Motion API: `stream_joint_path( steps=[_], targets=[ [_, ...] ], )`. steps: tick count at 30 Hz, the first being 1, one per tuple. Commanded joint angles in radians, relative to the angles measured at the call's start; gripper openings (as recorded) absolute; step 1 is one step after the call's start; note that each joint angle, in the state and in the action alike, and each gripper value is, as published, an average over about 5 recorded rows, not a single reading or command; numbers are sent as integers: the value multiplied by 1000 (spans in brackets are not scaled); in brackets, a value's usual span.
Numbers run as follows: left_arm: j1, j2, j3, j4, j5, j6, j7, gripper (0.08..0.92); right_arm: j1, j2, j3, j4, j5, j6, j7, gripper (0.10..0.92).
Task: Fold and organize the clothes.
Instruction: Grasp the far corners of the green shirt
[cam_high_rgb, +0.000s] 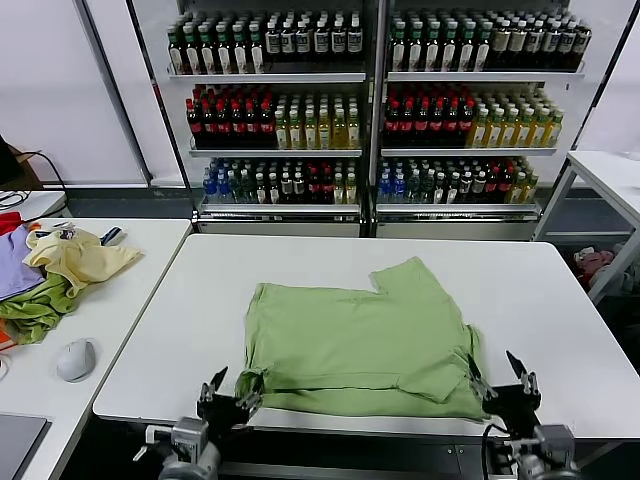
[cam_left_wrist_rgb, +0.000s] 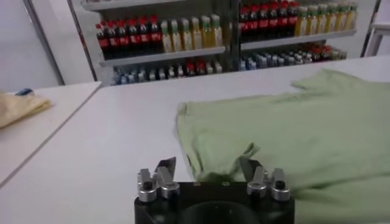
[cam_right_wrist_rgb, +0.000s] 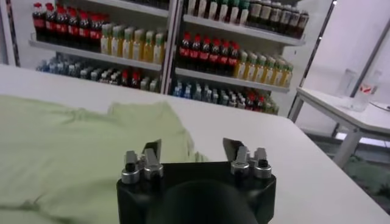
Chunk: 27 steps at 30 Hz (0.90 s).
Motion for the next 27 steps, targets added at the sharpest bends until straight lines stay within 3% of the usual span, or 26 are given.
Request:
stream_joint_path(
  steps=[1,4,12,18,27],
  targets=[
    [-284,4,18,187,-77,-15,-7,779,407,-62,-82,-232,104,-79,34,812],
    [-377,-6,45,269,-77,-13,-7,816,528,-69,-144,-333,120,-101,36,821],
    [-565,-39,102,437,-127,7,-7,823,786,-51,-318,-607,119,-120,32,823],
    [-700,-85,159,634,-161,17,0,823,900,-9,-395,-789,105,-128,28,823],
    [-818,-162,195,836,-156,21,2,823,1047,53,-441,-1030,78,-145,7,823]
  ],
)
